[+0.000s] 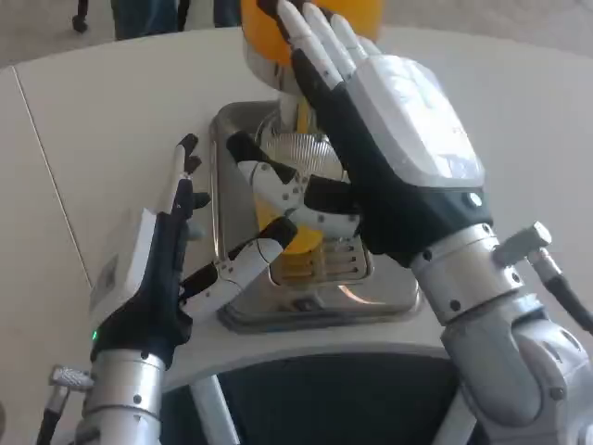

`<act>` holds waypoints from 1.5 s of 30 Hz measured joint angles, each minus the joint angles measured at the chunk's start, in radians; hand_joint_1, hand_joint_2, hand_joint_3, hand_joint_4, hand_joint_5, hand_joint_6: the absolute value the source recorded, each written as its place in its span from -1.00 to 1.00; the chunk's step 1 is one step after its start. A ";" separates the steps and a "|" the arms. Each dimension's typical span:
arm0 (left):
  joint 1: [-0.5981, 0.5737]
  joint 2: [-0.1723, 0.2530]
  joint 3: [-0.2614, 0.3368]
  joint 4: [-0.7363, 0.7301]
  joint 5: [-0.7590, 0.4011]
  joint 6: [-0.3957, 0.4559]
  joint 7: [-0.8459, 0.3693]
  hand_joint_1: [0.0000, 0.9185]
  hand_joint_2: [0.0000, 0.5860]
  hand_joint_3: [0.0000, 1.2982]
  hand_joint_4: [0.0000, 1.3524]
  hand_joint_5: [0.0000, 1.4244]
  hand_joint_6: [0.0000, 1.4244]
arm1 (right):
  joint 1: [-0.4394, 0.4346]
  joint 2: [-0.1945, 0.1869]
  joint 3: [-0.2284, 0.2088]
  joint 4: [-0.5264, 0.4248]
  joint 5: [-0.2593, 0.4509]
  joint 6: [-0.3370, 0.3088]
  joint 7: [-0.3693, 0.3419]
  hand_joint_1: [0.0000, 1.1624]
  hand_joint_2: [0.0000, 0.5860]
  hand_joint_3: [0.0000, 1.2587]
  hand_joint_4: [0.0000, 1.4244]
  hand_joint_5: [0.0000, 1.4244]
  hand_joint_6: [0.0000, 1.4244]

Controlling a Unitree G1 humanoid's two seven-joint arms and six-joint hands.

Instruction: Grasp the cup under the faucet to collect the drink, then remove the cup.

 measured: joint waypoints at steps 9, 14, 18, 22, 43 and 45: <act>-0.032 0.001 0.001 0.019 -0.002 0.000 0.000 -0.58 -0.77 -1.00 -1.00 -0.67 -0.48 | 0.090 -0.006 -0.021 -0.180 -0.033 0.020 0.099 -0.17 0.52 -0.93 -1.00 -1.00 -0.99; -0.037 0.000 -0.001 0.027 -0.003 0.000 0.000 -0.59 -0.77 -1.00 -1.00 -0.67 -0.48 | 0.175 -0.009 -0.015 -0.271 -0.078 0.045 0.197 -0.13 0.49 -0.93 -1.00 -1.00 -1.00; -0.039 0.000 -0.002 0.041 -0.003 0.000 0.000 -0.59 -0.77 -1.00 -1.00 -0.67 -0.48 | 0.268 -0.020 -0.008 -0.350 -0.128 0.050 0.287 -0.08 0.48 -0.93 -1.00 -1.00 -1.00; -0.042 0.001 -0.002 0.050 -0.006 0.000 0.001 -0.59 -0.77 -1.00 -1.00 -0.67 -0.48 | 0.397 -0.028 0.001 -0.425 -0.215 0.050 0.378 0.01 0.44 -0.93 -1.00 -1.00 -1.00; -0.113 -0.012 -0.033 0.136 -0.009 -0.002 0.032 -0.50 -0.78 -1.00 -1.00 -0.67 -0.44 | 0.786 0.092 -0.232 -0.561 -0.505 -0.169 0.575 0.08 0.41 -0.95 -1.00 -1.00 -1.00; -0.119 -0.018 -0.040 0.145 -0.008 -0.005 0.038 -0.50 -0.78 -1.00 -1.00 -0.67 -0.44 | 0.802 0.088 -0.266 -0.561 -0.478 -0.182 0.575 0.08 0.41 -0.95 -1.00 -1.00 -1.00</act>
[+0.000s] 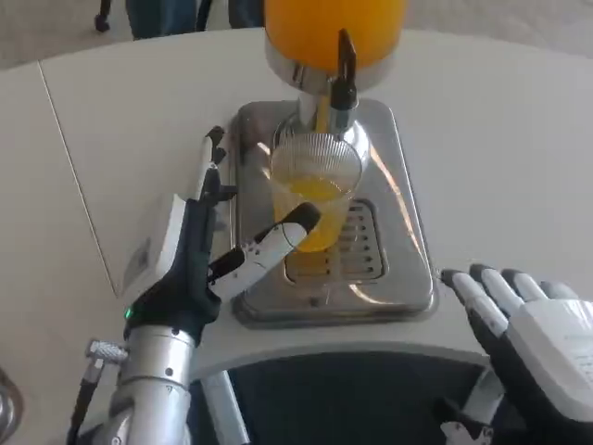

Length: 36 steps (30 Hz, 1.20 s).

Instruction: Grasp the cup under the faucet to collect the drink, then remove the cup.

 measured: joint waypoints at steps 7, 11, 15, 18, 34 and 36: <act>-0.035 -0.018 -0.039 0.067 0.009 -0.025 0.057 -0.41 -0.79 -1.00 -1.00 -0.65 -0.43 | 0.014 0.035 -0.043 0.000 0.049 -0.058 -0.009 0.03 0.45 -0.95 -1.00 -1.00 -1.00; -0.062 -0.029 -0.050 0.114 0.014 -0.036 0.099 -0.27 -0.80 -1.00 -1.00 -0.64 -0.43 | 0.030 0.087 -0.054 0.000 0.053 -0.096 -0.008 0.03 0.44 -0.95 -1.00 -1.00 -1.00; -0.094 -0.036 -0.072 0.166 0.033 -0.046 0.138 -0.22 -0.81 -1.00 -1.00 -0.63 -0.43 | 0.052 0.112 -0.053 0.000 0.055 -0.144 -0.007 0.01 0.40 -0.93 -1.00 -1.00 -1.00; -0.113 -0.042 -0.079 0.202 0.041 -0.059 0.164 -0.18 -0.81 -1.00 -1.00 -0.62 -0.41 | 0.059 0.113 -0.054 0.000 0.055 -0.163 -0.004 0.05 0.40 -0.93 -1.00 -1.00 -1.00; -0.187 -0.082 -0.073 0.347 -0.033 -0.111 0.198 -0.07 -0.80 -1.00 -1.00 -0.72 -0.40 | 0.065 0.113 -0.012 0.000 0.015 -0.160 0.031 0.15 0.34 -0.91 -1.00 -1.00 -1.00; -0.190 -0.089 -0.074 0.364 -0.044 -0.112 0.198 -0.07 -0.80 -1.00 -1.00 -0.72 -0.40 | 0.063 0.113 0.000 0.000 0.008 -0.149 0.041 0.15 0.34 -0.90 -1.00 -1.00 -1.00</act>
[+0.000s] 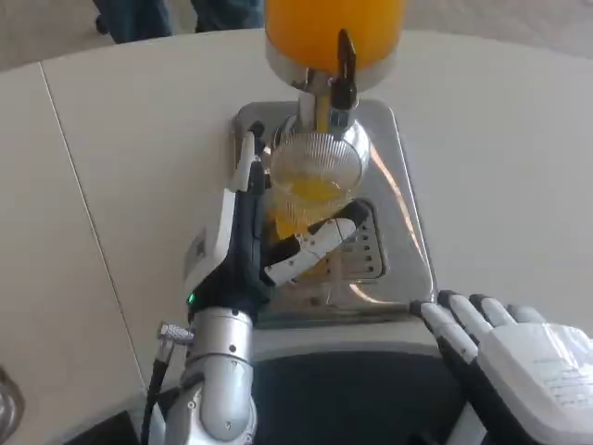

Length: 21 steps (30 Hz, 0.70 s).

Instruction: Grasp the cup under the faucet to collect the drink, then remove the cup.

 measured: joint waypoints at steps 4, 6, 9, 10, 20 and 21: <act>-0.015 -0.010 0.003 0.021 -0.024 -0.003 0.000 -0.05 -0.80 -1.00 -1.00 -0.75 -0.36 | -0.001 -0.001 0.022 0.000 -0.015 0.020 0.013 0.16 0.35 -0.90 -1.00 -1.00 -1.00; -0.026 -0.015 0.005 0.032 -0.028 -0.003 0.001 -0.04 -0.80 -1.00 -1.00 -0.75 -0.35 | -0.002 -0.002 0.032 0.000 -0.018 0.032 0.020 0.16 0.35 -0.90 -1.00 -1.00 -1.00; -0.038 -0.028 0.005 0.049 -0.032 -0.003 0.010 -0.04 -0.80 -1.00 -1.00 -0.76 -0.30 | -0.004 -0.003 0.042 0.000 -0.029 0.051 0.029 0.17 0.35 -0.90 -1.00 -1.00 -1.00; -0.042 -0.033 0.005 0.053 -0.031 -0.003 0.015 -0.04 -0.81 -1.00 -1.00 -0.77 -0.27 | -0.007 -0.003 0.044 0.000 -0.030 0.059 0.032 0.17 0.36 -0.89 -1.00 -1.00 -1.00; -0.065 -0.038 -0.019 0.088 0.014 0.005 0.083 -0.07 -0.80 -1.00 -1.00 -0.76 -0.16 | -0.013 -0.004 0.049 0.000 -0.031 0.104 0.038 0.21 0.33 -0.87 -1.00 -1.00 -1.00; -0.065 -0.039 -0.024 0.089 0.018 0.008 0.090 -0.07 -0.80 -1.00 -1.00 -0.76 -0.16 | -0.013 -0.004 0.049 0.000 -0.031 0.105 0.038 0.21 0.33 -0.87 -1.00 -1.00 -1.00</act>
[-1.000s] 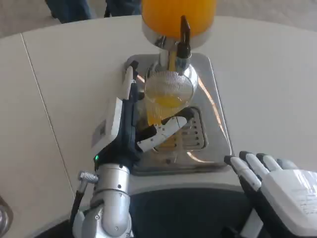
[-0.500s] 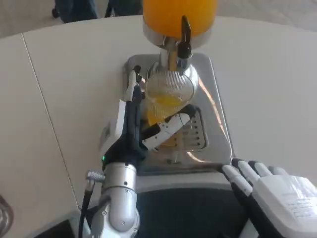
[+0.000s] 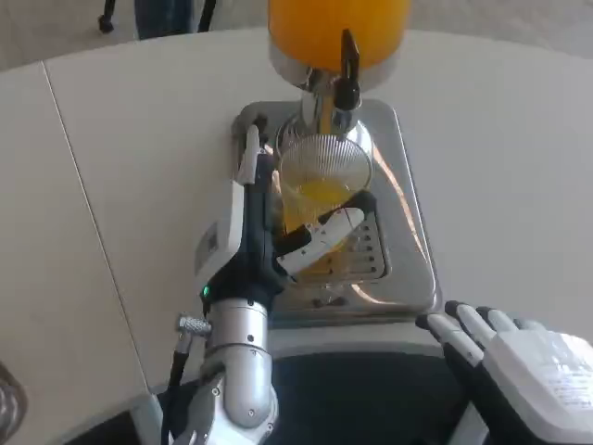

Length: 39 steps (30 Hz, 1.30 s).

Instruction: Grasp the cup under the faucet to collect the drink, then remove the cup.

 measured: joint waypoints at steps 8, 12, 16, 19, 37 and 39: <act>-0.006 -0.012 -0.030 0.000 0.072 0.059 0.038 -0.07 -0.80 -1.00 -1.00 -0.72 -0.11 | 0.001 0.000 -0.021 0.000 0.002 0.008 0.000 0.22 0.34 -0.87 -1.00 -1.00 -1.00; -0.011 -0.023 -0.035 0.000 0.076 0.079 0.047 -0.08 -0.81 -1.00 -1.00 -0.69 -0.07 | 0.001 0.001 -0.030 0.000 0.007 0.008 0.000 0.25 0.32 -0.85 -1.00 -1.00 -1.00; -0.022 -0.030 -0.041 0.000 0.077 0.103 0.051 -0.09 -0.81 -1.00 -1.00 -0.64 0.00 | 0.001 0.001 -0.037 0.000 0.019 0.008 0.000 0.26 0.31 -0.85 -1.00 -1.00 -1.00; -0.037 -0.035 -0.047 0.004 0.077 0.127 0.052 -0.11 -0.80 -1.00 -1.00 -0.60 0.08 | 0.001 0.001 -0.038 0.000 0.021 0.008 0.000 0.27 0.32 -0.85 -1.00 -1.00 -1.00; -0.093 -0.064 -0.111 0.063 0.135 0.218 0.103 -0.10 -0.77 -1.00 -1.00 -0.33 0.49 | 0.013 0.005 -0.083 0.000 0.041 0.008 -0.003 0.31 0.33 -0.85 -1.00 -1.00 -1.00; -0.097 -0.069 -0.118 0.073 0.147 0.227 0.114 -0.08 -0.72 -1.00 -0.93 -0.23 0.65 | 0.013 0.006 -0.098 0.000 0.049 0.008 -0.003 0.31 0.33 -0.84 -1.00 -1.00 -1.00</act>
